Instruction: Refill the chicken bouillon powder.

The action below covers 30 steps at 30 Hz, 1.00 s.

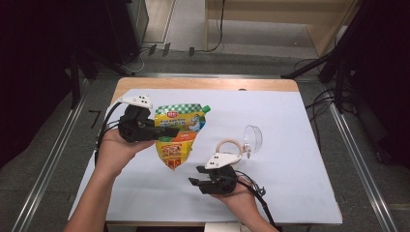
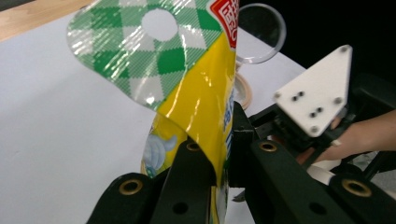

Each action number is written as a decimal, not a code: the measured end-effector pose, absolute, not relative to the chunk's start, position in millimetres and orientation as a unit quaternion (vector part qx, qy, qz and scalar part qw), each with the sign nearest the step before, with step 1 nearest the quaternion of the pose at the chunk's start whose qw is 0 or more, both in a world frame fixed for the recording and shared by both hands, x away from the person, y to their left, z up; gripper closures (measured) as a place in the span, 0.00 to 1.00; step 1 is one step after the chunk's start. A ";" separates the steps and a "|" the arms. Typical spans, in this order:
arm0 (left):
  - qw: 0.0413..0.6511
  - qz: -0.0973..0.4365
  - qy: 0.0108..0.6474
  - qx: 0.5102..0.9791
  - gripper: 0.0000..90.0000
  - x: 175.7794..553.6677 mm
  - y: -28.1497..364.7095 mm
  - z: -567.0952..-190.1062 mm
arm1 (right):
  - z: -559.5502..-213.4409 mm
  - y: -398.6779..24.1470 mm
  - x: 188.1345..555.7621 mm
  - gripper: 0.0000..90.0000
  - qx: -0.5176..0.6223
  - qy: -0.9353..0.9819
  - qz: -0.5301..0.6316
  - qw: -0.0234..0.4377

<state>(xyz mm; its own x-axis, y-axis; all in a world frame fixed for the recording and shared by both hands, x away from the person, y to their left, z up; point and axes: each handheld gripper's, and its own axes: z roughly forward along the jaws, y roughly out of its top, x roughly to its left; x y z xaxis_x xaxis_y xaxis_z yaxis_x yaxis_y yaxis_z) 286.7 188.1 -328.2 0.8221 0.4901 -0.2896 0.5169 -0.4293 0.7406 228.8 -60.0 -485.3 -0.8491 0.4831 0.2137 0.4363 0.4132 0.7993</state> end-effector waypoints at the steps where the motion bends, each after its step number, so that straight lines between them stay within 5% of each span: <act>1: 0.444 -0.014 0.293 0.847 1.00 284.9 186.9 -326.2 | -485.9 -59.7 229.1 0.59 0.274 0.840 0.468 0.024; 14: 0.446 -0.049 0.263 0.854 1.00 266.0 164.6 -317.9 | -489.8 -57.8 229.8 0.77 0.302 0.829 0.467 0.060; 21: 0.445 -0.066 0.265 0.853 1.00 259.7 156.7 -313.5 | -488.3 -59.8 230.4 0.75 0.297 0.806 0.508 0.071; 25: 0.450 -0.065 0.289 0.843 0.99 264.1 161.1 -317.3 | -483.2 -54.4 218.1 0.76 0.244 0.822 0.498 0.131; 30: 0.451 -0.056 0.302 0.838 0.98 266.1 157.1 -321.3 | -479.8 -44.8 205.4 0.75 0.204 0.832 0.495 0.146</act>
